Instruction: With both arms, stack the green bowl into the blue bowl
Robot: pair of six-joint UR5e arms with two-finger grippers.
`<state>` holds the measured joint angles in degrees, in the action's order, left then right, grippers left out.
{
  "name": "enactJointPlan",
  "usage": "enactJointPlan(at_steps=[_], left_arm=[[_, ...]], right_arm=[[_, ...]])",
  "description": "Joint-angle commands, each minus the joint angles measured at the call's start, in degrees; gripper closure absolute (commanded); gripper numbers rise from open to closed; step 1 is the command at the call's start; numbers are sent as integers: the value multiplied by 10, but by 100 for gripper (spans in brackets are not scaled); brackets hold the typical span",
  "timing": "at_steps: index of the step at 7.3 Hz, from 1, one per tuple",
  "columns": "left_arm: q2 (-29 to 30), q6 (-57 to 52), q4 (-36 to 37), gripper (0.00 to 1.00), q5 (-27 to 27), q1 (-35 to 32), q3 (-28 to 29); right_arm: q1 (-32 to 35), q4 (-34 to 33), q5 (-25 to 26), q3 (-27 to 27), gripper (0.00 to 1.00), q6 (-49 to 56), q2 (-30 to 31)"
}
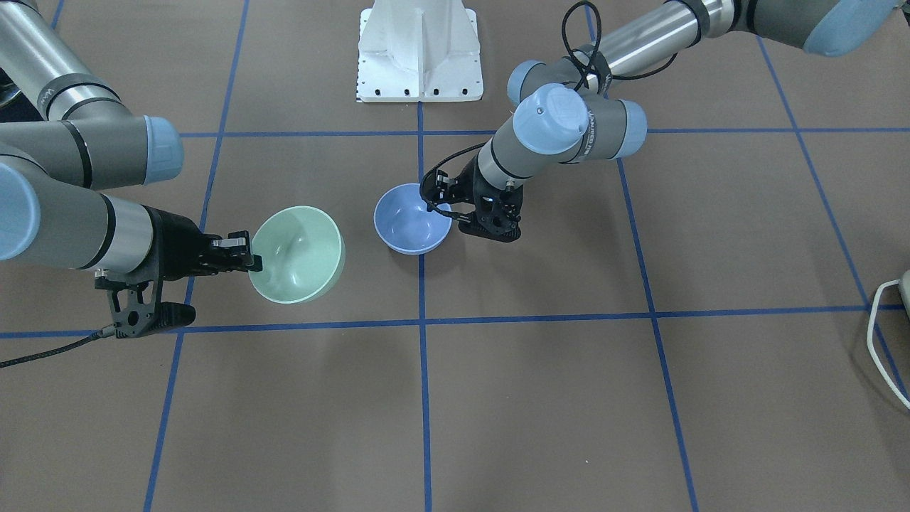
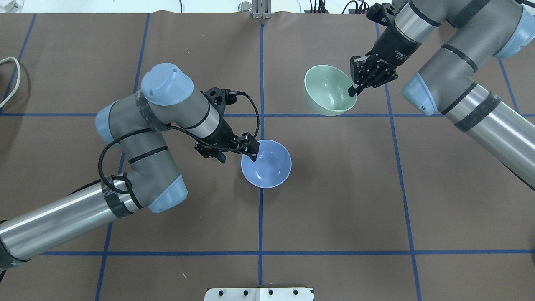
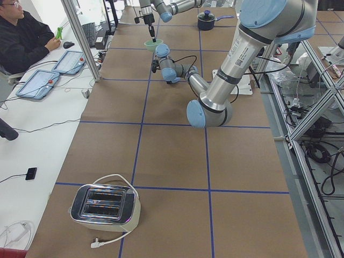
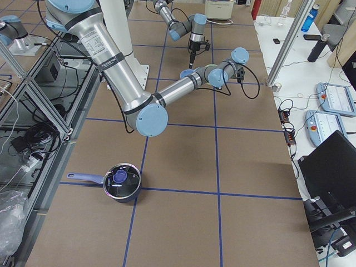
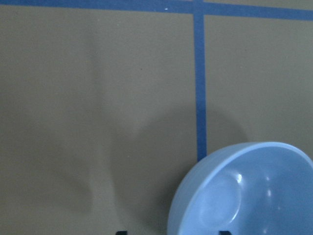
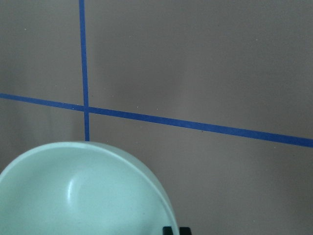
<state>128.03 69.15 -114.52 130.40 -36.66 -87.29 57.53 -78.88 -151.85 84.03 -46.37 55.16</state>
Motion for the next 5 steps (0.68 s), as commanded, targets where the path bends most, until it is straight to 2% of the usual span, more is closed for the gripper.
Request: enactJointPlan(at_steps=[1, 2, 3, 5], left_arm=[[-64, -29, 56, 2, 64, -96, -79], [-98, -114, 58, 2, 65, -133, -86], [-143, -183, 57, 2, 69, -168, -92], [-222, -312, 58, 2, 69, -208, -97]], right_arm=[[-40, 6, 12, 1, 100, -62, -33], [-80, 6, 72, 1, 100, -92, -57], [-105, 4, 109, 3, 100, -120, -74], [-130, -17, 138, 38, 100, -135, -73]])
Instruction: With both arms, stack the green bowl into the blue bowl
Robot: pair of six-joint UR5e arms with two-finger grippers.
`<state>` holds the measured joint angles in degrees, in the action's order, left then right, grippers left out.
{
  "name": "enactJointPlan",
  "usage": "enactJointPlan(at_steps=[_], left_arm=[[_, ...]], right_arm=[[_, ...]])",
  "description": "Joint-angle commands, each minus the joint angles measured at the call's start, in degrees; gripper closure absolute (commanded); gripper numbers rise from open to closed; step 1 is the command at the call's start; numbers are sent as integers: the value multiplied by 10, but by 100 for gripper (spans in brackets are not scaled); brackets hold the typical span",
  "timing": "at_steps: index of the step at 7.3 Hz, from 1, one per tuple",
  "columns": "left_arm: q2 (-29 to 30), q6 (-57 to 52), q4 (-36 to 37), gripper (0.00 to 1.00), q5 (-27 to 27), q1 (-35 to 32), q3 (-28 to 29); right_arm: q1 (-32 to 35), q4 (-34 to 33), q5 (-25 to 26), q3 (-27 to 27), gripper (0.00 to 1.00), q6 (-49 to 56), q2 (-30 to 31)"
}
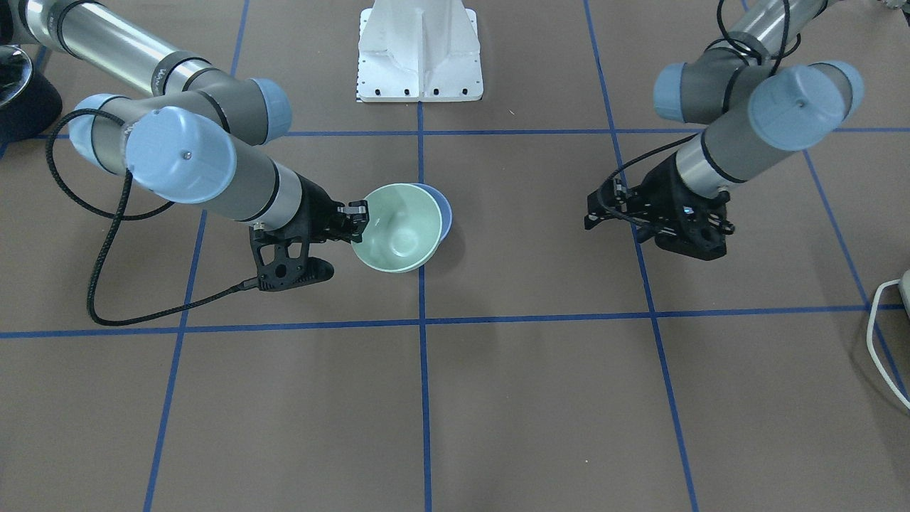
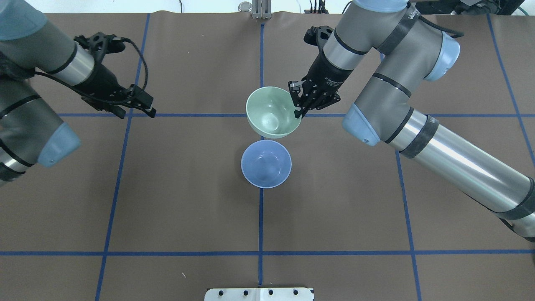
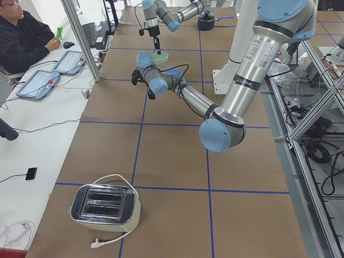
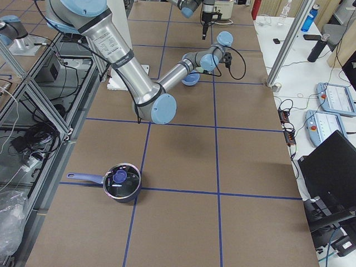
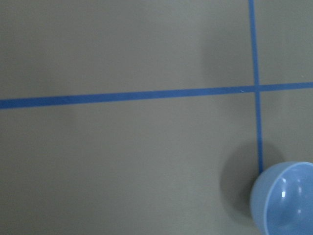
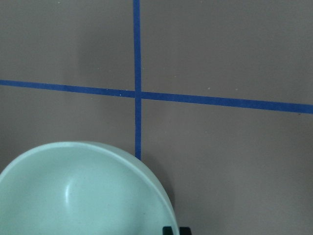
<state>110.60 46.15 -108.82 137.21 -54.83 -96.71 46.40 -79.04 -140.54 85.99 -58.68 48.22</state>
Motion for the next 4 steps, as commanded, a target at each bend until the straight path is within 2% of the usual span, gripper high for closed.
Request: enactJointPlan(at_steps=[1, 3, 4], left_arm=[[-70, -121, 0, 2, 0, -31, -2], [-71, -126, 1, 2, -1, -34, 1], [-70, -126, 1, 2, -1, -34, 1]], right_arm=[[-34, -29, 43, 30, 100, -13, 4], [-71, -30, 89, 48, 100, -11, 28], [-76, -31, 93, 51, 100, -11, 34]])
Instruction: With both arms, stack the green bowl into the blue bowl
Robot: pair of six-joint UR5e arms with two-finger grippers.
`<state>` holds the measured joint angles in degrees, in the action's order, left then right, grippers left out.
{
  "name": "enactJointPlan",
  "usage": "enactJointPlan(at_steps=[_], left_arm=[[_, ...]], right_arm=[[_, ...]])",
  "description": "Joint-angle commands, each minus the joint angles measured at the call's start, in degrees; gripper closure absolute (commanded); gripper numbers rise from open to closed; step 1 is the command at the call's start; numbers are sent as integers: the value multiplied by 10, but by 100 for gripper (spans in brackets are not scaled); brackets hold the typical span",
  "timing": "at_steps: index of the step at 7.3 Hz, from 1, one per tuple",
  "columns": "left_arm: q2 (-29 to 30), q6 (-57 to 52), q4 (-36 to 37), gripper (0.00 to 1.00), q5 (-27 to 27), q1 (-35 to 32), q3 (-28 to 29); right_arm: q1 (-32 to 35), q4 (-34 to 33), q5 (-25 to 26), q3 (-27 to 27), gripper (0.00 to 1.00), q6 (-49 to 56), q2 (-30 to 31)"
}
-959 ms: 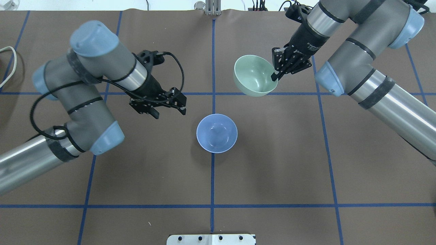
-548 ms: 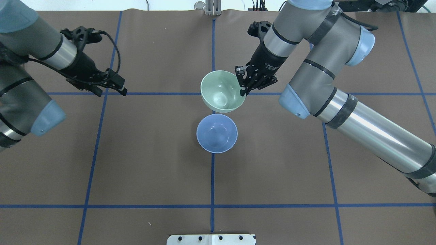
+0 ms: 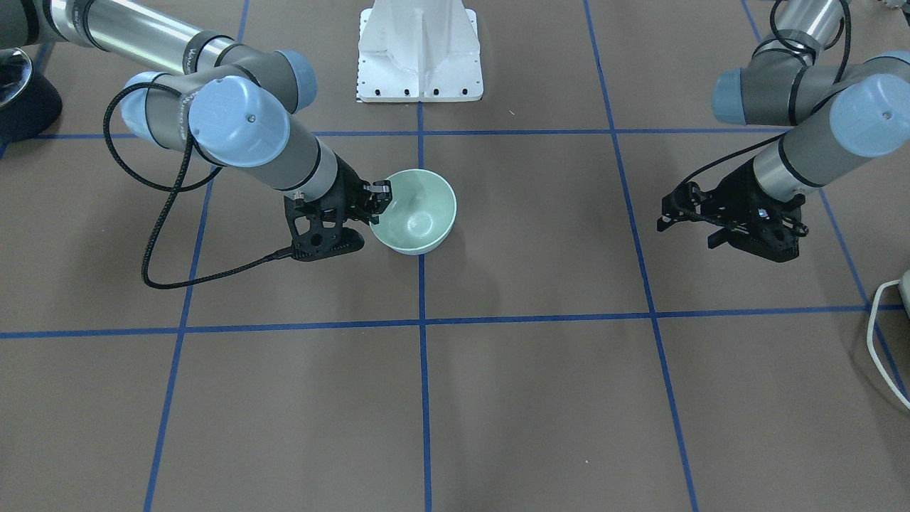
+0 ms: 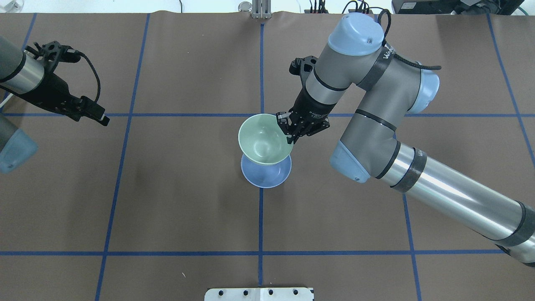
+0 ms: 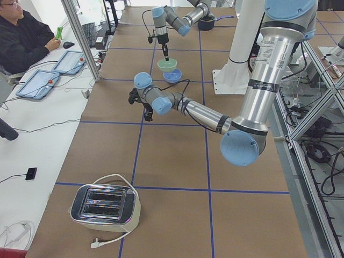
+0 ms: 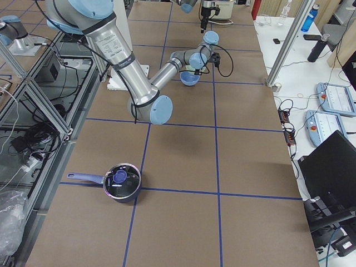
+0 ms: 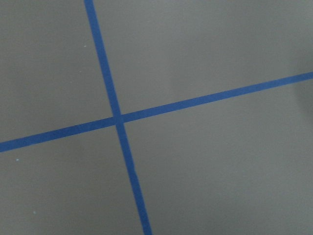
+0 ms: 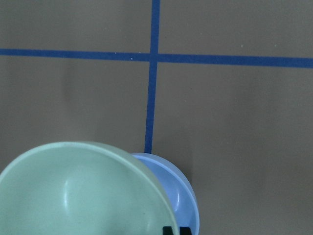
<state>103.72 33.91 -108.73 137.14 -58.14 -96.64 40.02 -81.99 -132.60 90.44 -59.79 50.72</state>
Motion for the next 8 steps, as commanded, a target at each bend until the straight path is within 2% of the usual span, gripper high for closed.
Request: enactJointPlan(at_steps=[1, 8], left_arm=[[-1, -3, 0, 2, -2, 0, 2], [-3, -4, -2, 2, -2, 0, 3]], right_arm=[[-20, -1, 18, 16, 100, 0, 21], [-36, 1, 40, 12, 100, 1, 23]])
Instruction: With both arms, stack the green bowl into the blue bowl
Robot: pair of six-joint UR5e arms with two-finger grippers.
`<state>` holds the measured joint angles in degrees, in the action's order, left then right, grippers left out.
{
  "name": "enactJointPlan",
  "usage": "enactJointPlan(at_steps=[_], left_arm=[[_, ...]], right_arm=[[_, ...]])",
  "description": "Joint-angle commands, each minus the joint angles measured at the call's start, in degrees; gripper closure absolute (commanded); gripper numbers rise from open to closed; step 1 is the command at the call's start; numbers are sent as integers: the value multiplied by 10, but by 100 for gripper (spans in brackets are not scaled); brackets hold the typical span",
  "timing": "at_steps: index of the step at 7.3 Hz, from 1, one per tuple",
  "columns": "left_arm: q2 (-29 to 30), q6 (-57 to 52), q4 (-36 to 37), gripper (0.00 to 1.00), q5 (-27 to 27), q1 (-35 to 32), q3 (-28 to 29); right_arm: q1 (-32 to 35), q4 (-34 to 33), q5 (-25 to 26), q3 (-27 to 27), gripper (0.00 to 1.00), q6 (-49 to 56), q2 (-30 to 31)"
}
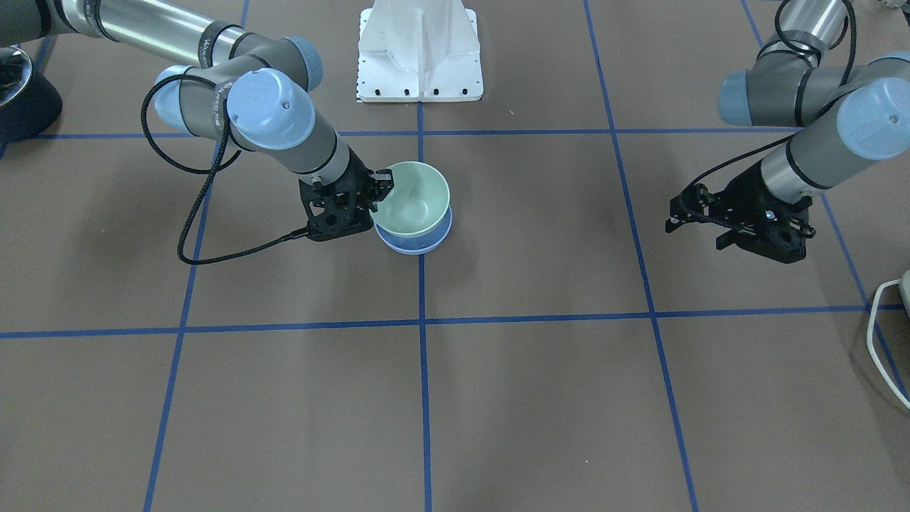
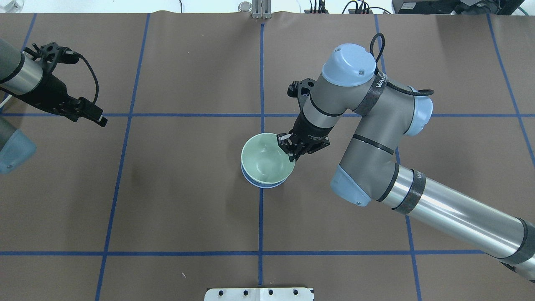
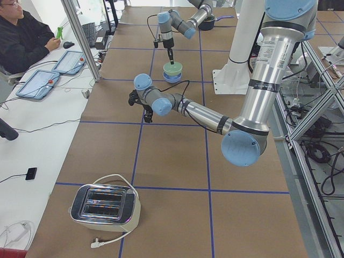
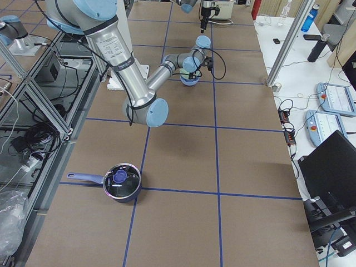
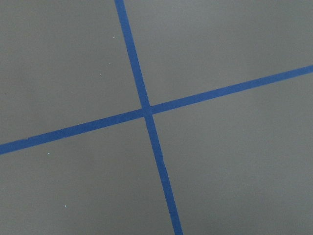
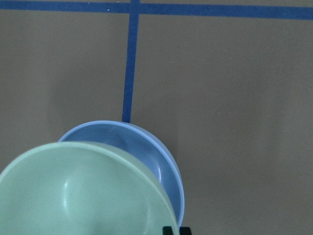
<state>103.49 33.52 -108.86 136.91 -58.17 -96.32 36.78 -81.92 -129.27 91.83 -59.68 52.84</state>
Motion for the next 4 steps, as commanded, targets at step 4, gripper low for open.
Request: enactJointPlan(at_steps=[4], left_arm=[[-1, 0, -1, 2, -1, 0, -2]], right_arm=[[-8, 2, 9, -5, 100, 4, 5]])
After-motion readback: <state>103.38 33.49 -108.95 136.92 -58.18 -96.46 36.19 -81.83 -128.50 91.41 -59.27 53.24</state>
